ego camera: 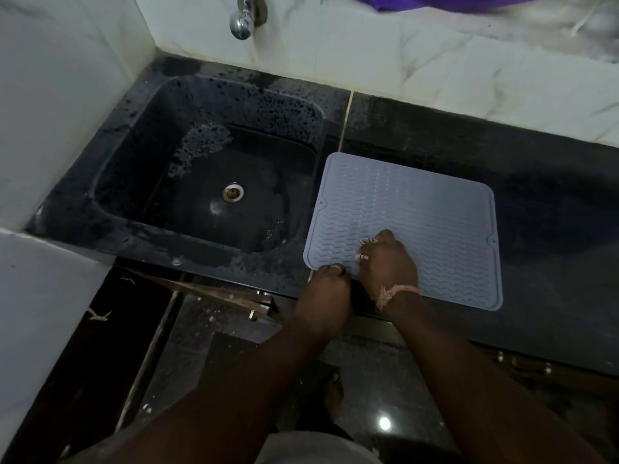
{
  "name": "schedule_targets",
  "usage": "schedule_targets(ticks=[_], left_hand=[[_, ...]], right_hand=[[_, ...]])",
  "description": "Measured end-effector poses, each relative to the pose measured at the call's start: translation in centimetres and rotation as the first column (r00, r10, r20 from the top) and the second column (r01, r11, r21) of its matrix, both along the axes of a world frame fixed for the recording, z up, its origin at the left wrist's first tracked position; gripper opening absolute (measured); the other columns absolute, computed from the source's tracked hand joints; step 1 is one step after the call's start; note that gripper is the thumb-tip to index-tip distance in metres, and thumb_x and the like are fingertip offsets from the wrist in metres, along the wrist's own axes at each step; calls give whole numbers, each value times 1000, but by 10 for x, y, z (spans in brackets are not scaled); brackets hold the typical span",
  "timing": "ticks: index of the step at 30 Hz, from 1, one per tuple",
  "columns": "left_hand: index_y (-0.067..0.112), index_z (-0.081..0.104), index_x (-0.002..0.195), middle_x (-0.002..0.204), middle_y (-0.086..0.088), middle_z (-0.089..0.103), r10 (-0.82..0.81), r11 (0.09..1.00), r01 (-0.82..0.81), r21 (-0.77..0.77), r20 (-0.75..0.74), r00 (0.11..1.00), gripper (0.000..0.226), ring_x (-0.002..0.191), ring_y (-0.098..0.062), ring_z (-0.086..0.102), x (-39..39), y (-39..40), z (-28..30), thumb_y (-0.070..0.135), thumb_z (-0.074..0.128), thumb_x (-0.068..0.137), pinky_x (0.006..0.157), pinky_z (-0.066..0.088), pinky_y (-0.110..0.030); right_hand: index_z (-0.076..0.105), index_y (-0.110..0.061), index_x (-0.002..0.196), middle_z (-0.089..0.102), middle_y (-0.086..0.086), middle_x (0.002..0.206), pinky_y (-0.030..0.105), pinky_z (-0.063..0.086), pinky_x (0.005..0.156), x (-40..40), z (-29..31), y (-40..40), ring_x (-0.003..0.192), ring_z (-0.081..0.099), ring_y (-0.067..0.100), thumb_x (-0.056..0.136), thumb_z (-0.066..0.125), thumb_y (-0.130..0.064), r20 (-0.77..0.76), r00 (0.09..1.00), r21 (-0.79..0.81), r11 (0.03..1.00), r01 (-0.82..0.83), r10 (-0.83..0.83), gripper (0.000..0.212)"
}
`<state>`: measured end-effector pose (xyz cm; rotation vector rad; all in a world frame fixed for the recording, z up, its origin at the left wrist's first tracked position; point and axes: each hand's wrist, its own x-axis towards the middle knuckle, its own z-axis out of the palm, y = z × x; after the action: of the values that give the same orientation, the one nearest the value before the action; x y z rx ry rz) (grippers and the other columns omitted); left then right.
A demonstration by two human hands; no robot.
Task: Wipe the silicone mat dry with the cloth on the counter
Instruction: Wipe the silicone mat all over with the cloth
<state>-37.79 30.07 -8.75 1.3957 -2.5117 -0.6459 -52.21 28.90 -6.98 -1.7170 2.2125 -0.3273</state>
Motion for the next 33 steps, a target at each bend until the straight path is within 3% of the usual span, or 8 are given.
schedule_targets(ticks=[6, 12, 16, 19, 24, 27, 30, 33], left_hand=[[5, 70, 111, 116, -13, 65, 4, 999, -3, 42, -22, 1000, 25, 108, -27, 56, 4, -4, 1, 8, 54, 91, 93, 44, -33], [3, 73, 99, 101, -16, 69, 32, 999, -27, 45, -108, 994, 16, 90, -30, 65, 15, -7, 2, 7, 66, 84, 77, 53, -34], [5, 73, 102, 102, -15, 69, 26, 997, -17, 73, -116, 993, 18, 94, -30, 64, 17, -10, 2, 7, 64, 86, 80, 53, -34], [6, 75, 101, 100, -16, 70, -8, 999, 13, 44, -116, 993, 19, 92, -32, 65, 19, -10, 2, 7, 64, 85, 78, 55, -36], [5, 72, 113, 113, -18, 68, -27, 993, 35, 115, -66, 997, 26, 104, -33, 63, 19, -10, 6, 9, 61, 91, 89, 49, -35], [11, 68, 123, 126, -10, 64, -62, 991, 69, 111, -67, 996, 30, 115, -25, 58, 19, -11, 7, 15, 55, 96, 99, 45, -32], [14, 67, 122, 126, -6, 62, -46, 993, 54, 109, -73, 996, 30, 117, -23, 56, 18, -11, 8, 20, 55, 95, 99, 44, -32], [18, 65, 124, 124, -2, 60, -51, 998, 52, 44, -15, 999, 33, 114, -22, 56, 15, -9, 6, 20, 55, 92, 97, 46, -31]], right_hand=[[67, -6, 98, 58, 9, 110, 41, 54, 82, 22, -1, -17, 97, 58, 27, 89, 65, -6, -7, 998, -25, 998, -60, 59, 9], [73, -10, 105, 56, 6, 113, 35, 54, 85, 32, 8, -47, 98, 58, 22, 91, 66, -14, -85, 962, 104, 962, -252, 261, 17], [65, -9, 120, 64, 6, 114, 32, 53, 91, 41, 16, -65, 100, 62, 20, 93, 65, -21, -68, 950, 169, 942, -288, 303, 29], [60, -5, 119, 67, 10, 110, 31, 53, 88, 49, 18, -74, 99, 64, 24, 90, 67, -17, -40, 953, 176, 941, -288, 300, 32], [68, -10, 118, 65, 5, 116, 33, 51, 96, 54, 14, -79, 106, 62, 19, 91, 65, -21, 69, 945, 167, 930, -327, 320, 30], [73, -9, 111, 69, 2, 112, 30, 51, 98, 36, 19, -82, 106, 64, 15, 88, 72, -22, 172, 953, 134, 953, -273, 249, 27], [80, -14, 94, 70, -2, 103, 28, 49, 96, -6, 26, -70, 103, 63, 10, 80, 81, -24, 378, 925, 55, 997, -63, 37, 17], [81, -17, 89, 72, -4, 101, 18, 47, 91, -45, 26, -37, 104, 63, 5, 81, 82, -27, 466, 878, 29, 994, 103, -105, 14]])
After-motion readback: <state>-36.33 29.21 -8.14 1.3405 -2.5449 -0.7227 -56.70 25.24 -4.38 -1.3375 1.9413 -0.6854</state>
